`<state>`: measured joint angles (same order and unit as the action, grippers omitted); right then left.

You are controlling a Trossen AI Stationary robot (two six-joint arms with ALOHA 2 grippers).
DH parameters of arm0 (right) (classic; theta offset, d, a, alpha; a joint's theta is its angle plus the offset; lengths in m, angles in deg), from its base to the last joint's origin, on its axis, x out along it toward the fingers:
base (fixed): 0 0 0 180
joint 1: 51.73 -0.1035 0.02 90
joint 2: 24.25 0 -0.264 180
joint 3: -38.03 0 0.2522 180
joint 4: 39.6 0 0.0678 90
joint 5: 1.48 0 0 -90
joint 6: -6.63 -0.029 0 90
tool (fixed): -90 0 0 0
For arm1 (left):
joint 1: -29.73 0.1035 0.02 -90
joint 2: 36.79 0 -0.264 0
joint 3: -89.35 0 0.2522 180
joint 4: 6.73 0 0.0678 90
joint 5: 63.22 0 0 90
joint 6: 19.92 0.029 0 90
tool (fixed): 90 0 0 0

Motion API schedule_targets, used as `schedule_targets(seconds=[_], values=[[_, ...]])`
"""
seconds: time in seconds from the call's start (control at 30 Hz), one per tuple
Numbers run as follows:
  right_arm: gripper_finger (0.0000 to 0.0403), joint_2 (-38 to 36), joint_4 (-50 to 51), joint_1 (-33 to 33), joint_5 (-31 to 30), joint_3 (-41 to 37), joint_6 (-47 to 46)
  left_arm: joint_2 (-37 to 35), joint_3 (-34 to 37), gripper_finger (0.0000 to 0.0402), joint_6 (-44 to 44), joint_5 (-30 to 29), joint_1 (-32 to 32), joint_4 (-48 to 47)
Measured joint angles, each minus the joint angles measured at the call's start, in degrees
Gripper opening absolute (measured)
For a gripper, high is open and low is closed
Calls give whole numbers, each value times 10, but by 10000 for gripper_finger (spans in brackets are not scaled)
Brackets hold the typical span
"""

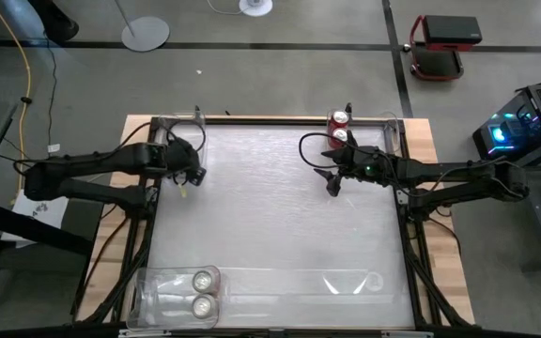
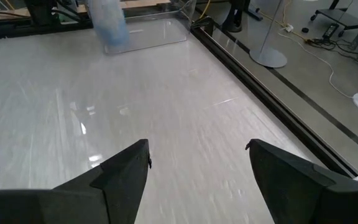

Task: Sort soda cans
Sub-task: Put the top blue/white soda can into the left transparent bin

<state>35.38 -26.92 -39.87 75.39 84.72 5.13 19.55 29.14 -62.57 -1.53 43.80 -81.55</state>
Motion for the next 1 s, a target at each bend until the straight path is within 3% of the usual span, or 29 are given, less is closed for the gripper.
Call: schedule_targets(seconds=[0.43,0.73,1.0], values=[[271,0,0,0,0,0,-1,-3,26,273,12,14,0,45],[271,0,0,0,0,0,-2,-3,-33,273,87,20,4,45],[271,0,-5,0,0,0,-11,6,-30,287,175,44,101,43]])
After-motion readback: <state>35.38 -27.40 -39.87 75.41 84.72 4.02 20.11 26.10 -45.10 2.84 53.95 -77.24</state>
